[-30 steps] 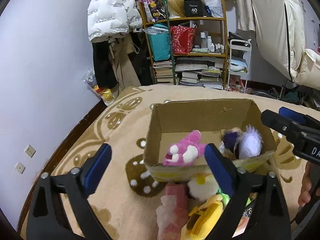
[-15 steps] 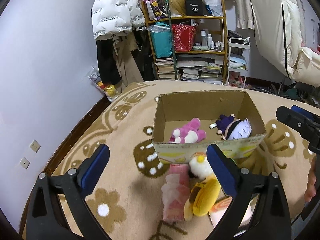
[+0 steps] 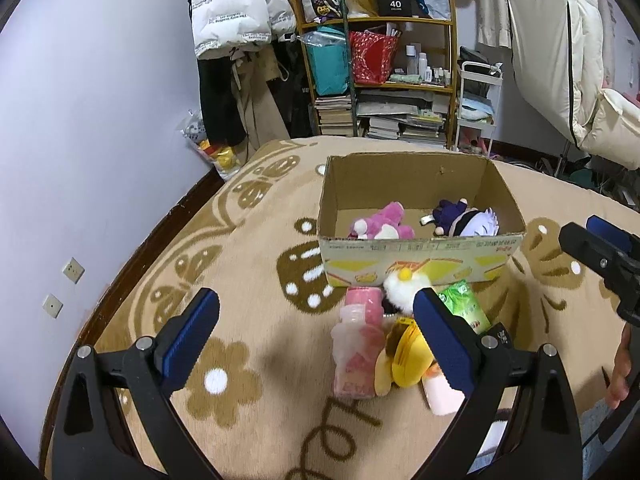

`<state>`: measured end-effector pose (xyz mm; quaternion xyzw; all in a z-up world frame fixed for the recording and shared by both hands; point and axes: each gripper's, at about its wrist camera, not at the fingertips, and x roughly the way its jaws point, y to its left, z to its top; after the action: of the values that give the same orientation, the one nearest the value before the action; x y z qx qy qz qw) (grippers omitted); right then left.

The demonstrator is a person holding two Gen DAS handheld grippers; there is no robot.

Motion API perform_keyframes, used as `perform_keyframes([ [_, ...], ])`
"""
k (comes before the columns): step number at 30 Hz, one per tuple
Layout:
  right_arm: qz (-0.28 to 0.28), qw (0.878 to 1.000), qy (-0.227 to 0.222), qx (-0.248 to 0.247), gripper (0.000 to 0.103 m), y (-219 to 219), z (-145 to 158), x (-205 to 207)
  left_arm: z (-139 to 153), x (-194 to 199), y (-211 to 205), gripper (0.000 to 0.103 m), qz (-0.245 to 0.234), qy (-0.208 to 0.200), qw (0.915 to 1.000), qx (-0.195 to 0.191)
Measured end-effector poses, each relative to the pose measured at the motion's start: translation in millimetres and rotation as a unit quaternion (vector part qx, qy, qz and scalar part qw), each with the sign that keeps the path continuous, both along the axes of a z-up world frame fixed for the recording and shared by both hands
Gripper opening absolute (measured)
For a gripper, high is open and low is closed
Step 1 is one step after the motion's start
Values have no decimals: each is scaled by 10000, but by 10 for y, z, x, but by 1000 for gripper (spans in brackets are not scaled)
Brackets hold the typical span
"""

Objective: Organize soft objects
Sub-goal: 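Grasp the yellow plush with the left gripper while the right gripper grasps the pink swirl roll cushion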

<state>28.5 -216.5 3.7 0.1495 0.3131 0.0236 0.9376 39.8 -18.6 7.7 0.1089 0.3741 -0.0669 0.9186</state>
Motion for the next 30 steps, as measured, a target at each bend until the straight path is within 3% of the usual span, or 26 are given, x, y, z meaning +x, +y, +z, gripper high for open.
perform_keyframes([
  [9,48,9995,323,22,103,112,-154,-101,-101,-46,42,97,10,230,9997,-25],
  [21,305,9953,917,58,103,217,-390,-91,-266,25,9,97,-128,660,9971,-344],
  [30,447,9890,1406,101,103,250,-590,-3,-434,73,-128,97,-358,944,9944,-295],
])
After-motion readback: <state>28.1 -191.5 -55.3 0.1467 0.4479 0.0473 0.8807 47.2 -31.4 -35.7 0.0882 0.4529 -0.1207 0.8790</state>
